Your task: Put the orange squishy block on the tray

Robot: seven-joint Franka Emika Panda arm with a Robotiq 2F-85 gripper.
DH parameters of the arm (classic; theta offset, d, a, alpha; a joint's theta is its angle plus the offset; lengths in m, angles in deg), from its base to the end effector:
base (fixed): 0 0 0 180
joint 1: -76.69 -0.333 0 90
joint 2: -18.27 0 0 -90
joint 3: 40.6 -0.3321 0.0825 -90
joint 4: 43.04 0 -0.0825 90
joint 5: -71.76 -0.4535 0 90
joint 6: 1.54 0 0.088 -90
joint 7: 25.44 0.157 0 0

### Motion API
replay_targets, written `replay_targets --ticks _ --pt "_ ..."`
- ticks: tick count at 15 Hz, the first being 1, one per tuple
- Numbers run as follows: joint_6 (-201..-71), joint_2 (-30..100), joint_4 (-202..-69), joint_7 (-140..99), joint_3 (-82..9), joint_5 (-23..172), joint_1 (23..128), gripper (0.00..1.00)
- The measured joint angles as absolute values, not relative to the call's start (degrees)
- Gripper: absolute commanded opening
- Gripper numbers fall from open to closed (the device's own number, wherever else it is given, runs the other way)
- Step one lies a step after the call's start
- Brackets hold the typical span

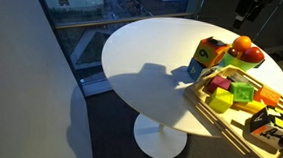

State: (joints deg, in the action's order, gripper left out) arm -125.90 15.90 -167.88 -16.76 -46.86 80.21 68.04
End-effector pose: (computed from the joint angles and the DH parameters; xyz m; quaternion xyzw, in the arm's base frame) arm 0.5724 0.1402 0.3410 0.9933 0.0947 0.0289 0.0591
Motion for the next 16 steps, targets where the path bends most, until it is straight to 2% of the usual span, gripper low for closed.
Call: replay_targets --ticks 16 --pt "-131.23 20.83 -167.77 -21.64 -46.39 75.25 69.43 1.00"
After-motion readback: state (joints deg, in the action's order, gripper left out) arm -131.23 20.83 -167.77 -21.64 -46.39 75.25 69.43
